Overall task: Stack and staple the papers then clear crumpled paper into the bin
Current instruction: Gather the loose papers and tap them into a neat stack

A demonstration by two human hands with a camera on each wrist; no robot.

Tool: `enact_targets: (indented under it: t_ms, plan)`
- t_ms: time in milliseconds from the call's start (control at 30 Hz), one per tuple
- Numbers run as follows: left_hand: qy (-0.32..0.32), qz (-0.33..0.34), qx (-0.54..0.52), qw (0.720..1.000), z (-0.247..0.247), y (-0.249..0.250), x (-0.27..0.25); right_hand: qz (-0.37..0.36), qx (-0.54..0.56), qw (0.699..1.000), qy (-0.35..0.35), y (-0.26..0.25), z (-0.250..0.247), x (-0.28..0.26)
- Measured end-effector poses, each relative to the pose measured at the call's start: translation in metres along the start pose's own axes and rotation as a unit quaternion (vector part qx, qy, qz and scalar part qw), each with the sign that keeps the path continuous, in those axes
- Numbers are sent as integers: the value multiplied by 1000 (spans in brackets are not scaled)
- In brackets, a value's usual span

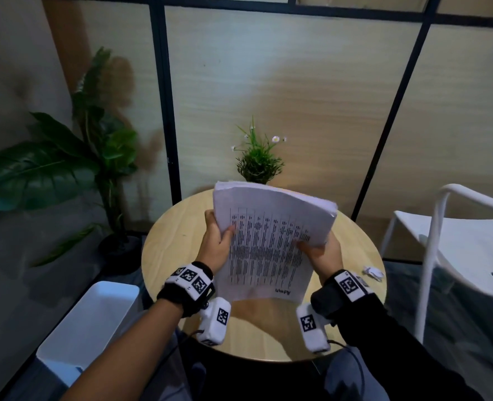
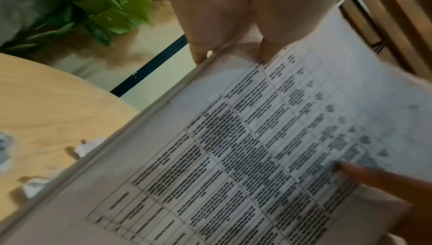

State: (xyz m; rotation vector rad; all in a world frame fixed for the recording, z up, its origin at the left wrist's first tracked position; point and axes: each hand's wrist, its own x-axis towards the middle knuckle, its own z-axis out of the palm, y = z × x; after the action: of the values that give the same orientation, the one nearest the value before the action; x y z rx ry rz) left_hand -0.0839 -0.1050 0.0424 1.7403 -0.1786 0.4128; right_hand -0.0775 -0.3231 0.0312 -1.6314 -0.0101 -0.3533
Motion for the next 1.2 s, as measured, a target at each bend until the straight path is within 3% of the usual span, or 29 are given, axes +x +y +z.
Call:
enact_targets:
  t_ms: [167,333,467,600,767,867,1067,1200]
  plan:
    - [51,43,-24,997,-1,10,2,-32,65,997,21,-19,0,7]
    - [-7,-57,-5,998,5,-28,-26,25,3,999,-28,18,7,-23]
    - [4,-50,-10,999,9,-26,-25,33,13,999,28,14,16,-21]
    - [3,-47,-65,997,3,-17,-17,1,37,999,25,5,7,-10]
    - [-18,-122,-20,992,7,-56,-31,79,-138,986,-42,43,11,-25]
    - [-36,-131,-6,991,10,-76,-28,120,-171,977,-29,49,13,-22]
    - [42,-92,-31,994,-1,-35,-9,80,-128,988,-38,37,2,-16]
    - [100,-131,-134,977,-1,-28,4,138,5,990,11,40,-4,-23]
